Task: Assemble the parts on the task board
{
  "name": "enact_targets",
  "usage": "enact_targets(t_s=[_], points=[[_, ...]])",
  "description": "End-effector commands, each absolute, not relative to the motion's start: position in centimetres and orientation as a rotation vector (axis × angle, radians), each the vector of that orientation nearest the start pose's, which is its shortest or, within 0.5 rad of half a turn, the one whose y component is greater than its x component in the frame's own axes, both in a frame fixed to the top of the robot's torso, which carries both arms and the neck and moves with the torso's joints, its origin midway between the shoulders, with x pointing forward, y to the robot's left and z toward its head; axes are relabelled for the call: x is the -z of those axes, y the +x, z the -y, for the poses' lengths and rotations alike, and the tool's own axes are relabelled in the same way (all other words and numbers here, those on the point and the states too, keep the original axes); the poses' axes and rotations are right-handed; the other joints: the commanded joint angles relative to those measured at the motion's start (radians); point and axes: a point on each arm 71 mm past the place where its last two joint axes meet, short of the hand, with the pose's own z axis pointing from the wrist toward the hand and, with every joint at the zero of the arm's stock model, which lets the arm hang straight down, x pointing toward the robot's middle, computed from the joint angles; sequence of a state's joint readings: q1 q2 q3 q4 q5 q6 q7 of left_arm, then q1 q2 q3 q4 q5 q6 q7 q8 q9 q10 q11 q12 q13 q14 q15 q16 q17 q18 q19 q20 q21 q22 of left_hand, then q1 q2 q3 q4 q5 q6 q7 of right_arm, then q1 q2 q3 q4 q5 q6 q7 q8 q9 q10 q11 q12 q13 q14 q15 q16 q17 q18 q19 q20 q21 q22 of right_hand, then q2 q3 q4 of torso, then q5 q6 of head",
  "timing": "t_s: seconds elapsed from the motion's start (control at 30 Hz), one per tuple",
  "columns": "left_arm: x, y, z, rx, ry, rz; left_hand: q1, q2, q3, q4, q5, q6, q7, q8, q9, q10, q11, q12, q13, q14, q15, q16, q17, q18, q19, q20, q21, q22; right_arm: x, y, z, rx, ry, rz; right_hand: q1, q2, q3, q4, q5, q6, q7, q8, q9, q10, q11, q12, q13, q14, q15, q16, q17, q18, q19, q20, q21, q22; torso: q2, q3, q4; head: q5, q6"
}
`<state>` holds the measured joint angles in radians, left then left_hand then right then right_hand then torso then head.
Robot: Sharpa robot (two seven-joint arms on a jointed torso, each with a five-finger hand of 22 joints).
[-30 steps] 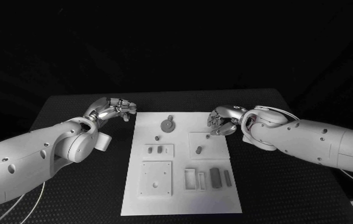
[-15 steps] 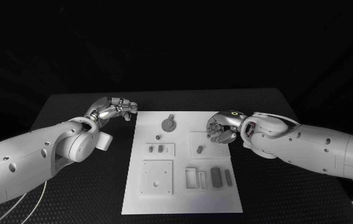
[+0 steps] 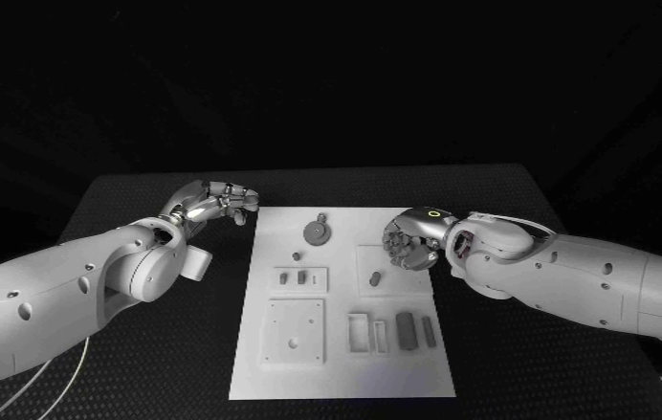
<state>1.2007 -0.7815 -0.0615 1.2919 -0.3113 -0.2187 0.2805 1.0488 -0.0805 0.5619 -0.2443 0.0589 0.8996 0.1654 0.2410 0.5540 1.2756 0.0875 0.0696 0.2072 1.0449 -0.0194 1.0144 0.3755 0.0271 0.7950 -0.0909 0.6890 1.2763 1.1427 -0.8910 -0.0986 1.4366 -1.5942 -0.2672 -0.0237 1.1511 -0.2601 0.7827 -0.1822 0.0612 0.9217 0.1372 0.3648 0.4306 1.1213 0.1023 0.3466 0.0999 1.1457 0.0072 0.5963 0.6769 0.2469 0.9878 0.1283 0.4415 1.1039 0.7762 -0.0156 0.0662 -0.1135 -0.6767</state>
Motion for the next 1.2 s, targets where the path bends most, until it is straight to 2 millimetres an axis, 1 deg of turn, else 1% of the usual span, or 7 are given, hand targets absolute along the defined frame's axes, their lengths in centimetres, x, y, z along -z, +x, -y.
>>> enact_targets(t_s=[0.03, 0.33, 0.4, 0.53, 0.67, 0.97, 1.2], points=[[20.2, 52.3, -23.8, 1.328, -0.852, -1.600, -0.011, 0.001, -0.009, 0.000, -0.004, -0.007, -0.001, 0.006, 0.000, -0.005, -0.001, 0.004, 0.002, 0.004, 0.000, -0.007, -0.001, -0.013, 0.003, -0.026, -0.007, -0.001, 24.3, 47.3, 24.1, -0.497, -0.354, -1.770, 0.011, 0.004, 0.008, -0.001, -0.004, 0.006, -0.001, 0.006, 0.001, 0.006, 0.000, -0.005, 0.002, 0.008, -0.001, 0.004, 0.002, 0.015, 0.006, -0.001, 0.007, 0.001, 0.000, -0.0001, 0.0003, 0.001, -0.002], [20.3, 52.3, -23.9, 1.326, -0.855, -1.606, -0.013, 0.001, -0.012, 0.001, -0.003, -0.011, 0.000, 0.005, -0.001, -0.007, -0.001, 0.003, 0.002, 0.004, 0.001, -0.009, -0.001, -0.013, 0.004, -0.026, -0.009, -0.001, 25.3, 47.1, 23.8, -0.444, -0.425, -1.770, 0.018, 0.022, 0.025, -0.013, -0.006, 0.030, -0.007, 0.013, 0.003, 0.024, -0.006, -0.009, 0.013, 0.018, -0.005, 0.007, 0.017, 0.015, 0.016, -0.006, 0.016, 0.009, 0.000, 0.0002, -0.0005, 0.002, -0.004], [20.3, 52.3, -23.9, 1.326, -0.855, -1.606, -0.013, 0.001, -0.012, 0.001, -0.003, -0.012, 0.000, 0.005, -0.001, -0.007, 0.000, 0.003, 0.001, 0.004, 0.001, -0.009, 0.000, -0.013, 0.005, -0.026, -0.009, -0.001, 25.4, 47.0, 23.8, -0.429, -0.442, -1.765, 0.019, 0.022, 0.030, -0.014, -0.007, 0.034, -0.008, 0.014, 0.003, 0.027, -0.006, -0.011, 0.014, 0.019, -0.006, 0.007, 0.020, 0.015, 0.018, -0.007, 0.017, 0.010, 0.000, 0.0005, -0.0014, 0.002, -0.003], [20.3, 52.3, -23.9, 1.327, -0.855, -1.607, -0.013, 0.001, -0.012, 0.000, -0.003, -0.013, 0.000, 0.005, -0.001, -0.008, 0.000, 0.003, 0.001, 0.005, 0.001, -0.010, 0.000, -0.013, 0.005, -0.026, -0.009, -0.001, 25.6, 46.9, 23.6, -0.410, -0.472, -1.761, 0.023, 0.017, 0.040, -0.017, -0.009, 0.044, -0.010, 0.016, 0.004, 0.034, -0.009, -0.013, 0.019, 0.025, -0.008, 0.008, 0.027, 0.015, 0.024, -0.009, 0.022, 0.014, 0.000, 0.0004, 0.0002, 0.000, -0.006], [20.3, 52.3, -24.0, 1.325, -0.856, -1.606, -0.013, 0.001, -0.013, 0.000, -0.003, -0.013, 0.001, 0.005, -0.002, -0.008, 0.000, 0.003, 0.001, 0.005, 0.001, -0.010, 0.000, -0.012, 0.005, -0.026, -0.009, -0.001, 25.8, 46.7, 23.5, -0.401, -0.495, -1.758, 0.023, 0.015, 0.044, -0.020, -0.010, 0.061, -0.016, 0.022, 0.006, 0.054, -0.016, -0.012, 0.028, 0.039, -0.015, 0.016, 0.042, 0.015, 0.039, -0.016, 0.036, 0.024, 0.000, 0.0012, -0.0010, -0.001, -0.007], [20.3, 52.3, -24.1, 1.324, -0.856, -1.605, -0.012, 0.000, -0.013, -0.001, -0.003, -0.015, 0.001, 0.005, -0.002, -0.009, 0.000, 0.002, 0.001, 0.006, 0.001, -0.011, 0.000, -0.012, 0.006, -0.026, -0.010, -0.001, 26.2, 46.2, 23.3, -0.386, -0.521, -1.733, 0.028, 0.021, 0.051, -0.026, -0.008, 0.083, -0.023, 0.027, 0.009, 0.077, -0.025, -0.016, 0.041, 0.051, -0.023, 0.025, 0.067, 0.015, 0.051, -0.025, 0.053, 0.038, 0.000, 0.0019, -0.0021, -0.005, -0.008], [20.3, 52.3, -24.1, 1.320, -0.858, -1.604, -0.010, -0.001, -0.014, -0.004, -0.003, -0.017, 0.001, 0.005, -0.002, -0.010, 0.000, 0.002, 0.001, 0.007, 0.001, -0.012, 0.001, -0.011, 0.007, -0.026, -0.011, -0.001, 26.1, 45.9, 23.4, -0.384, -0.510, -1.683, 0.049, 0.027, 0.077, -0.050, -0.008, 0.105, -0.030, 0.031, 0.011, 0.089, -0.026, -0.042, 0.056, 0.049, -0.026, 0.025, 0.094, 0.015, 0.057, -0.029, 0.056, 0.041, -0.001, 0.0004, -0.0009, -0.010, -0.008]])
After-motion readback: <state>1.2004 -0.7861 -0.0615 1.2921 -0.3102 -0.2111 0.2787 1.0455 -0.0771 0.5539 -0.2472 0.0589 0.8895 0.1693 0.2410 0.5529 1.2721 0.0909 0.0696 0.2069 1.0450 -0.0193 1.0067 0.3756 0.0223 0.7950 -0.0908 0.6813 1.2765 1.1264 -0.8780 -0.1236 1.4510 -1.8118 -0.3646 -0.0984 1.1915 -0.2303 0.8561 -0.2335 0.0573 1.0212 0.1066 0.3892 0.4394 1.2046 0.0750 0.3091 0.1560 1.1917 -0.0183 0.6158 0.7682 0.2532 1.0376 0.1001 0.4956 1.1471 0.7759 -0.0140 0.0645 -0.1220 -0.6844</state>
